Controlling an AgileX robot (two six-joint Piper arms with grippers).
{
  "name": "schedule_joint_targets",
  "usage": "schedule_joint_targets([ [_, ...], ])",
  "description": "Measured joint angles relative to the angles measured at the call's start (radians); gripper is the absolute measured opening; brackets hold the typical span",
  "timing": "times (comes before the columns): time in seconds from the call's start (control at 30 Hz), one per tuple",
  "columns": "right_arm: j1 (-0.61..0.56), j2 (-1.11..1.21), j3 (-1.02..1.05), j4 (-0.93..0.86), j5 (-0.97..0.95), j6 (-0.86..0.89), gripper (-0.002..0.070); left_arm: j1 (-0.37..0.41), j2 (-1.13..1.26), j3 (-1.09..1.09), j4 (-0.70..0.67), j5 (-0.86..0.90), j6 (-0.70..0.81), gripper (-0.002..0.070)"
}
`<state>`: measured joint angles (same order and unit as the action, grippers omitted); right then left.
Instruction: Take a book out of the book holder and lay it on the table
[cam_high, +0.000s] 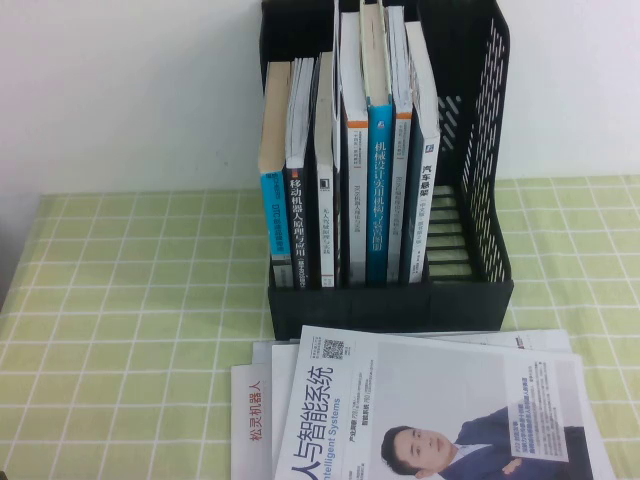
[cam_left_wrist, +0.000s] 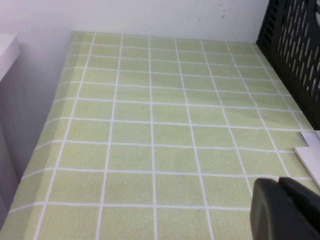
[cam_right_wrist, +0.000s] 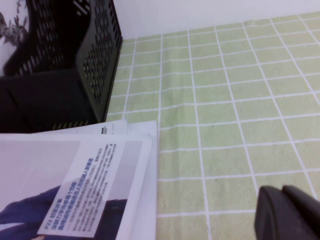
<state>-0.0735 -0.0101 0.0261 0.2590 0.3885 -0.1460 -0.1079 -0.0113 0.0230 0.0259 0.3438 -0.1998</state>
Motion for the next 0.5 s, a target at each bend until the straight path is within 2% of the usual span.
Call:
schedule_joint_targets([
  [0.5,0.000,0.000,0.000,0.000,0.000,0.000,-0.0002,0.000,0.000,0.000,0.000,0.000,0.013,-0.0003],
])
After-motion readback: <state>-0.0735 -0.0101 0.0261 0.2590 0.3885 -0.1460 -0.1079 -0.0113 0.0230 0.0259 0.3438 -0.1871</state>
